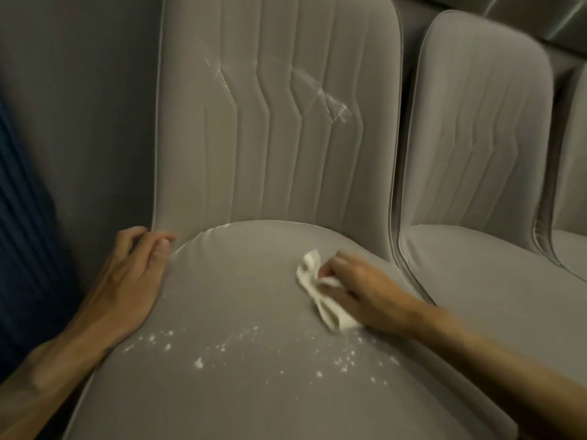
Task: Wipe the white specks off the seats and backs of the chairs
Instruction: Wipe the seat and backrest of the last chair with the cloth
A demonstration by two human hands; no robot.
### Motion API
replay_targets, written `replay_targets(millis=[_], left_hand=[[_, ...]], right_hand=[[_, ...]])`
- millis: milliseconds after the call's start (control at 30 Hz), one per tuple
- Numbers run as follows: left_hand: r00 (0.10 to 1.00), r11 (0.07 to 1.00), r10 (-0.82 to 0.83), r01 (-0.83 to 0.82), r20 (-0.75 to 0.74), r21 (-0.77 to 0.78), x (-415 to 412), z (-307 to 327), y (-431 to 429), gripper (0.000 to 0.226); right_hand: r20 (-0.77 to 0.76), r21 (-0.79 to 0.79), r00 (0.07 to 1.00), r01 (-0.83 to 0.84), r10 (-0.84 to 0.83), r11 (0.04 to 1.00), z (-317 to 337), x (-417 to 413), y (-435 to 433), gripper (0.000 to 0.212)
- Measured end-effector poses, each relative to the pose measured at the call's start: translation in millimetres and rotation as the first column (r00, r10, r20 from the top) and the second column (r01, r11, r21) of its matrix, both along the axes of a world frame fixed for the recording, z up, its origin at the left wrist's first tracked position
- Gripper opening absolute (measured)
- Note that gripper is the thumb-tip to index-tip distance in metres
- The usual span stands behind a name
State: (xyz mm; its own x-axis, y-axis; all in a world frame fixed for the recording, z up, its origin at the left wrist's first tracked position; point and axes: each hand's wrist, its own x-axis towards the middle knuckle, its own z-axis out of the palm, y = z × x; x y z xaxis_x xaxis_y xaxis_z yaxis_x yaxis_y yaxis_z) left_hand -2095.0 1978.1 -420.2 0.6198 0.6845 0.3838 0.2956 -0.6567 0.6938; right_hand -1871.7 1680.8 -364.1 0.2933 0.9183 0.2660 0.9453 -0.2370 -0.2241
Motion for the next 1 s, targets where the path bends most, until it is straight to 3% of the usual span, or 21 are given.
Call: replay_targets(millis=[100,200,300,367,433,533,633,700,733,800,933,1000], left_hand=[[0.999,1.000,-0.003,0.003,0.036,0.009,1.2,-2.9,3.2,0.031],[0.999,1.000,-0.016,0.015,0.049,0.020,1.1,-3.3,3.7,0.026],[0.999,1.000,-0.011,0.010,0.032,0.012,0.0,-2.5,3.5,0.036],[0.999,1.000,-0.004,0.004,0.033,0.010,0.6,-1.9,2.8,0.043],[0.999,1.000,-0.002,0.002,0.034,0.009,0.8,-1.2,2.7,0.047],[1.000,1.000,-0.001,0.001,0.027,-0.007,-0.4,-2.0,4.6,0.049],[0.999,1.000,-0.012,0.012,0.038,-0.002,-0.5,-2.7,3.9,0.044],[0.999,1.000,-0.005,0.004,0.042,0.010,-0.5,-3.6,3.6,0.033],[0.999,1.000,-0.001,0.001,0.038,0.010,-0.1,-3.6,3.7,0.031],[1.000,1.000,0.006,-0.006,0.024,0.000,0.5,-3.4,4.0,0.031],[1.000,1.000,0.012,-0.012,0.019,-0.005,1.6,-2.2,3.7,0.039],[1.000,0.999,0.020,-0.020,0.004,-0.026,2.1,-0.4,3.0,0.046]], right_hand=[[-0.010,-0.085,0.996,-0.089,0.089,0.992,7.3,-1.1,-19.4,0.022],[0.084,-0.123,0.992,0.109,-0.099,0.986,20.3,36.3,-16.6,0.026],[0.091,-0.133,0.957,0.284,-0.274,0.949,21.0,43.3,-4.9,0.028],[0.070,-0.075,0.978,0.201,-0.196,0.977,12.6,21.6,-7.3,0.027],[-0.003,-0.030,1.000,0.002,-0.002,1.000,5.5,-8.0,-17.0,0.025],[-0.041,-0.098,0.995,-0.089,0.086,0.991,6.9,-7.0,-26.4,0.019],[0.042,-0.057,0.986,0.166,-0.164,0.984,11.3,37.8,-21.9,0.024],[0.074,-0.064,0.919,0.392,-0.387,0.918,13.0,53.6,-13.2,0.029],[0.090,-0.060,0.902,0.429,-0.423,0.901,10.3,52.1,-8.2,0.030],[0.081,-0.005,0.933,0.353,-0.352,0.936,3.7,32.4,-3.1,0.027],[-0.051,-0.022,0.999,-0.007,0.006,1.000,0.0,-19.4,-19.9,0.020],[-0.023,-0.058,1.000,-0.006,0.005,0.998,3.1,-7.5,-21.4,0.021]])
